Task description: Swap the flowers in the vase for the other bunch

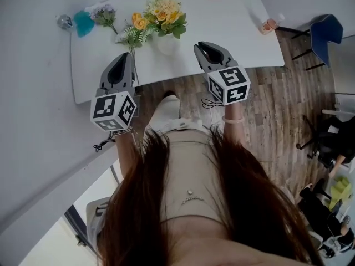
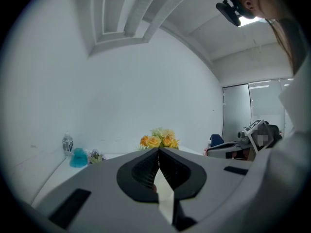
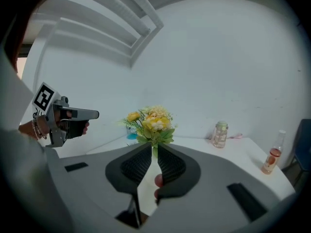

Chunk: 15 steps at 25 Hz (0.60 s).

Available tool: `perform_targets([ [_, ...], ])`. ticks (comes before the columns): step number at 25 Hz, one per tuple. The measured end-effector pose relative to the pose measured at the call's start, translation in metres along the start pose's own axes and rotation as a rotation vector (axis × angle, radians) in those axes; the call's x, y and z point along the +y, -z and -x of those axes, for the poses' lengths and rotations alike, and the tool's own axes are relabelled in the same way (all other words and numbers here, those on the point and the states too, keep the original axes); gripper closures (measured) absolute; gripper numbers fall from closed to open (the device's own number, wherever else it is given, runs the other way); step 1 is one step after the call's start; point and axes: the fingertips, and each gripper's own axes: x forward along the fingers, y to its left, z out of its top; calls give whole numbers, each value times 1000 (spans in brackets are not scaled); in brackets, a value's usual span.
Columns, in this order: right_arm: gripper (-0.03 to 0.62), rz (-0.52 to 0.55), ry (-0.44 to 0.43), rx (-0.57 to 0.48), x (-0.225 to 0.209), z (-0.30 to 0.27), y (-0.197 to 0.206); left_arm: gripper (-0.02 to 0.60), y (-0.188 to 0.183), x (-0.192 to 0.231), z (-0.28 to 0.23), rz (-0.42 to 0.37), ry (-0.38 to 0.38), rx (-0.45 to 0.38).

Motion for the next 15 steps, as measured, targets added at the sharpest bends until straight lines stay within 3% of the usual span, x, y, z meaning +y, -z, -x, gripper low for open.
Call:
perform_targets([
  [15, 557, 30, -10, -143, 15, 74, -18, 575, 0, -68, 42, -42, 28, -24],
])
